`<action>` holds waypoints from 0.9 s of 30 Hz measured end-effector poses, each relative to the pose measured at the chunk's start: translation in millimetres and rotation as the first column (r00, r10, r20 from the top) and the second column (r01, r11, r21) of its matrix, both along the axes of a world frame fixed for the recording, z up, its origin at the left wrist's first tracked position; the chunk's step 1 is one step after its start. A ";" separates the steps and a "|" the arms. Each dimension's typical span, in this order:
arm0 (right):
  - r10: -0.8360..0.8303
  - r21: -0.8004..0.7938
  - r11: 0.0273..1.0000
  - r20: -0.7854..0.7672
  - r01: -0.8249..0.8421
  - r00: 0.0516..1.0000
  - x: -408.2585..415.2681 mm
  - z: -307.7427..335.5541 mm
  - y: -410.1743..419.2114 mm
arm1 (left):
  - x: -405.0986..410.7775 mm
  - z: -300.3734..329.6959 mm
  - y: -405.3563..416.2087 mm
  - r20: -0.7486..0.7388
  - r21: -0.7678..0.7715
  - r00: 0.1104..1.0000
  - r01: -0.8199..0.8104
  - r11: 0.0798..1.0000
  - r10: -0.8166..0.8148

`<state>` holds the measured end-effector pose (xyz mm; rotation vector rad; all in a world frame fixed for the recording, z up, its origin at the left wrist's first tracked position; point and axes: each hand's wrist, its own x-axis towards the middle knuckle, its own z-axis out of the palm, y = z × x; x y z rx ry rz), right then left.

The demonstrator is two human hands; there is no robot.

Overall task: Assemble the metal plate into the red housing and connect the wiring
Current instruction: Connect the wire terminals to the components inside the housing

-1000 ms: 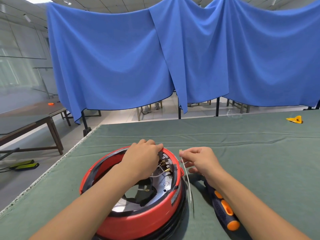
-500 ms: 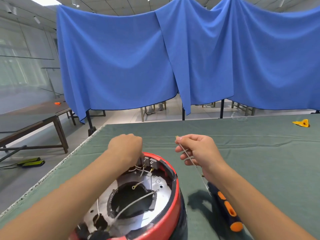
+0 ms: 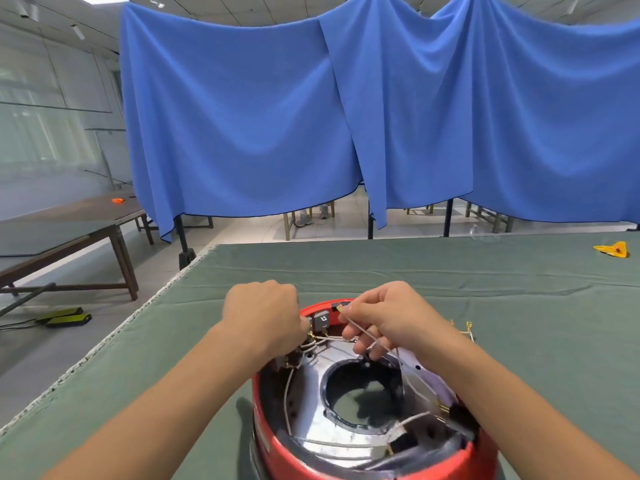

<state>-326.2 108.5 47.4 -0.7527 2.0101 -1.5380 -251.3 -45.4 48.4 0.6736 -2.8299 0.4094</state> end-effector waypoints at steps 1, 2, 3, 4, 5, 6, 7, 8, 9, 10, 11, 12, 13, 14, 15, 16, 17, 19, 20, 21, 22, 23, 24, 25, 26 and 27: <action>0.005 0.016 1.000 0.001 -0.005 1.000 0.0 -1.6 -0.1 | -0.2 -0.5 0.9 -0.016 0.031 1.000 -0.005 1.000 0.005; 0.008 0.034 0.999 -0.005 -0.008 1.000 0.2 -3.2 0.1 | -1.4 -1.8 1.5 -0.046 0.070 0.999 -0.007 0.998 0.010; 0.009 0.055 0.998 -0.022 -0.007 1.000 0.6 -5.0 0.2 | -2.8 -4.1 2.2 -0.100 0.120 0.995 0.006 0.993 0.006; 0.005 0.078 0.997 -0.051 -0.001 0.999 1.3 -6.5 0.3 | -4.6 -7.6 2.4 -0.170 0.172 0.985 0.033 0.984 -0.003; -0.003 0.094 0.995 -0.084 0.011 0.996 2.4 -7.5 0.0 | -6.4 -12.3 1.6 -0.240 0.222 0.971 0.069 0.973 -0.014; -0.022 0.101 0.994 -0.113 0.034 0.993 3.4 -8.1 -0.9 | -8.1 -17.1 0.5 -0.284 0.277 0.959 0.109 0.955 -0.027; -0.054 0.098 0.993 -0.130 0.067 0.990 3.9 -8.2 -2.1 | -9.6 -21.4 -1.0 -0.298 0.350 0.954 0.153 0.924 -0.045; -0.093 0.086 0.991 -0.133 0.105 0.987 3.7 -8.1 -3.3 | -10.7 -24.5 -2.8 -0.301 0.441 0.952 0.195 0.876 -0.060; -0.125 0.076 0.988 -0.125 0.135 0.984 3.3 -7.7 -4.7 | -11.2 -26.4 -5.0 -0.303 0.526 0.950 0.227 0.820 -0.069; -0.139 0.082 0.985 -0.115 0.149 0.984 3.2 -6.8 -6.1 | -11.5 -27.7 -7.3 -0.313 0.582 0.947 0.250 0.773 -0.071; -0.131 0.112 0.983 -0.114 0.143 0.985 3.7 -5.7 -7.9 | -11.9 -28.5 -9.3 -0.327 0.609 0.942 0.266 0.748 -0.069; -0.109 0.160 0.979 -0.122 0.128 0.986 4.4 -4.4 -9.8 | -12.2 -29.2 -10.8 -0.333 0.617 0.940 0.274 0.738 -0.071; -0.090 0.215 0.969 -0.136 0.118 0.987 5.4 -2.6 -12.3 | -12.5 -29.9 -11.6 -0.333 0.620 0.940 0.279 0.733 -0.076; -0.085 0.263 0.957 -0.151 0.123 0.985 6.4 -0.2 -15.0 | -12.7 -30.3 -12.1 -0.330 0.625 0.941 0.280 0.728 -0.079; -0.092 0.300 0.944 -0.168 0.140 0.981 6.5 2.1 -18.4 | -12.5 -30.5 -12.4 -0.329 0.633 0.941 0.282 0.721 -0.079; -0.106 0.330 0.930 -0.189 0.165 0.976 5.4 3.3 -21.8 | -12.0 -30.3 -12.4 -0.330 0.641 0.941 0.285 0.712 -0.079; -0.120 0.354 0.916 -0.207 0.188 0.971 3.5 3.0 -25.4 | -11.5 -30.1 -12.4 -0.332 0.649 0.940 0.288 0.704 -0.079; -0.135 0.382 0.901 -0.206 0.207 0.969 1.7 -1.0 -32.8 | -10.9 -29.7 -12.8 -0.337 0.661 0.938 0.295 0.690 -0.078; -0.140 0.393 0.896 -0.193 0.207 0.971 1.3 -4.9 -36.1 | -10.7 -29.6 -12.7 -0.339 0.662 0.937 0.298 0.688 -0.079; -0.141 0.406 0.891 -0.177 0.203 0.974 1.4 -9.4 -38.6 | -10.6 -29.6 -12.5 -0.341 0.660 0.937 0.300 0.689 -0.080; -0.145 0.415 0.887 -0.165 0.202 0.976 1.6 -13.6 -40.4 | -10.3 -29.6 -12.2 -0.342 0.657 0.936 0.300 0.692 -0.082; -0.155 0.411 0.888 -0.154 0.206 0.976 1.5 -16.9 -41.4 | -10.4 -29.6 -12.0 -0.341 0.654 0.936 0.300 0.695 -0.084; -0.171 0.397 0.893 -0.138 0.213 0.976 1.4 -18.7 -41.4 | -10.6 -29.6 -11.9 -0.339 0.652 0.937 0.299 0.697 -0.085; -0.190 0.382 0.897 -0.118 0.221 0.975 0.7 -20.0 -41.1 | -10.6 -29.7 -11.8 -0.338 0.650 0.937 0.298 0.699 -0.085; -0.204 0.374 0.900 -0.096 0.226 0.974 -0.1 -20.9 -40.8 | -10.6 -29.7 -11.8 -0.336 0.649 0.938 0.296 0.701 -0.085; -0.214 0.371 0.901 -0.076 0.227 0.974 -0.9 -21.8 -41.1 | -10.4 -29.8 -11.7 -0.336 0.647 0.938 0.295 0.703 -0.084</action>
